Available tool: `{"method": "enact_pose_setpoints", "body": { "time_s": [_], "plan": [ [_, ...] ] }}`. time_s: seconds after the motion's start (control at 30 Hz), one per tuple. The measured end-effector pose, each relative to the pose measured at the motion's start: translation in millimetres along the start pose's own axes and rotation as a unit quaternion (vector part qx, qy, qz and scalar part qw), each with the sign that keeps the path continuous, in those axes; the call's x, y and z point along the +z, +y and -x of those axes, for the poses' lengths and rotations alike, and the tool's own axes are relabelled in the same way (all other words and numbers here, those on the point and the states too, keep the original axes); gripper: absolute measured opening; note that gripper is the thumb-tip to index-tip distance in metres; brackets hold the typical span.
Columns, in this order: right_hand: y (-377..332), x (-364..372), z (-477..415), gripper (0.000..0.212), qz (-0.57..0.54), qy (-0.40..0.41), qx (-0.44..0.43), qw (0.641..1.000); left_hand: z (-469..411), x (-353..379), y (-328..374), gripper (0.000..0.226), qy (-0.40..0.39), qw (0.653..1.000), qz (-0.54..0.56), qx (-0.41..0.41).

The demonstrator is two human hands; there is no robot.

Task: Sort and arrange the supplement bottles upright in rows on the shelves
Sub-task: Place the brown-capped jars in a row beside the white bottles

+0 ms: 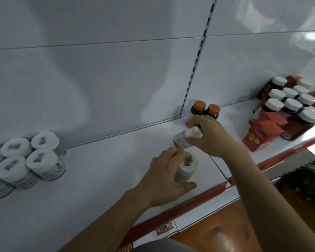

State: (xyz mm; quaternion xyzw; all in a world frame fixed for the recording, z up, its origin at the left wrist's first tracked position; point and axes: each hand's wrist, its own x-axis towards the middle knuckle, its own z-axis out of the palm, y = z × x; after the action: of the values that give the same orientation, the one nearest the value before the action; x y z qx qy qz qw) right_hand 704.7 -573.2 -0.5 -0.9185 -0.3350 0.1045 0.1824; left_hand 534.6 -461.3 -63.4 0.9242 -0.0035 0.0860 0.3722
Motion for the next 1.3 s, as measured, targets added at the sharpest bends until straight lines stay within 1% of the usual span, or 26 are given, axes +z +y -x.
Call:
{"method": "enact_pose_setpoints", "body": {
  "time_s": [0.1,0.17,0.23,0.3,0.37,0.43,0.53,0.67,0.73,0.8,0.93,1.0,1.07,1.17,1.2,1.23,1.3],
  "plan": [
    [9.6,13.5,3.9,0.039,-0.035,-0.022,0.024,0.999,-3.5,2.2,-0.9,0.042,0.026,0.999,0.016,0.007],
    [12.1,24.4,9.3,0.048,-0.081,0.004,0.040,0.996,4.3,-8.0,-1.0,0.038,0.063,0.995,0.078,-0.021],
    [5.1,34.3,14.8,0.051,-0.168,0.046,0.052,0.983,19.7,-25.7,-4.5,0.034,0.133,0.980,0.139,-0.059],
    [-11.4,45.2,18.8,0.047,-0.258,0.076,0.044,0.962,41.4,-47.7,-12.4,0.034,0.212,0.963,0.143,-0.080],
    [-34.2,57.1,18.1,0.048,-0.315,0.098,0.022,0.944,64.4,-70.4,-21.3,0.035,0.270,0.950,0.120,-0.098],
    [-61.1,69.4,12.3,0.053,-0.340,0.105,-0.011,0.935,86.9,-89.9,-29.1,0.032,0.311,0.938,0.095,-0.121],
    [-108.6,91.1,-0.7,0.059,-0.340,0.079,-0.071,0.934,121.4,-111.6,-37.2,0.033,0.360,0.915,0.074,-0.163],
    [-179.6,122.9,-19.3,0.063,-0.320,0.034,-0.168,0.932,160.1,-126.9,-41.3,0.037,0.407,0.888,0.083,-0.196],
    [-210.6,139.8,-28.8,0.060,-0.309,0.030,-0.199,0.929,173.8,-133.1,-42.0,0.038,0.420,0.881,0.074,-0.206],
    [-233.2,157.4,-34.9,0.053,-0.296,0.050,-0.215,0.929,185.2,-138.5,-44.0,0.037,0.420,0.879,0.064,-0.215],
    [-248.0,181.6,-35.9,0.041,-0.311,0.091,-0.214,0.922,199.3,-146.5,-51.1,0.037,0.405,0.887,0.045,-0.217],
    [-242.8,186.0,-34.1,0.044,-0.345,0.091,-0.210,0.910,199.9,-150.9,-54.8,0.037,0.394,0.895,0.039,-0.207],
    [-234.1,186.3,-28.1,0.049,-0.382,0.074,-0.198,0.899,196.7,-155.3,-58.8,0.036,0.378,0.905,0.030,-0.194],
    [-218.7,176.1,-13.4,0.060,-0.380,0.062,-0.197,0.902,184.6,-163.2,-63.7,0.035,0.350,0.921,0.006,-0.170],
    [-212.5,170.6,-8.9,0.060,-0.368,0.046,-0.217,0.903,178.8,-166.2,-64.6,0.035,0.344,0.925,-0.008,-0.159],
    [-206.6,164.4,-4.5,0.058,-0.352,0.010,-0.249,0.902,172.3,-168.9,-65.8,0.036,0.340,0.928,-0.026,-0.149],
    [-201.5,154.4,3.9,0.060,-0.319,-0.091,-0.307,0.892,158.9,-172.7,-68.9,0.037,0.333,0.932,-0.051,-0.137]
  ]
}}
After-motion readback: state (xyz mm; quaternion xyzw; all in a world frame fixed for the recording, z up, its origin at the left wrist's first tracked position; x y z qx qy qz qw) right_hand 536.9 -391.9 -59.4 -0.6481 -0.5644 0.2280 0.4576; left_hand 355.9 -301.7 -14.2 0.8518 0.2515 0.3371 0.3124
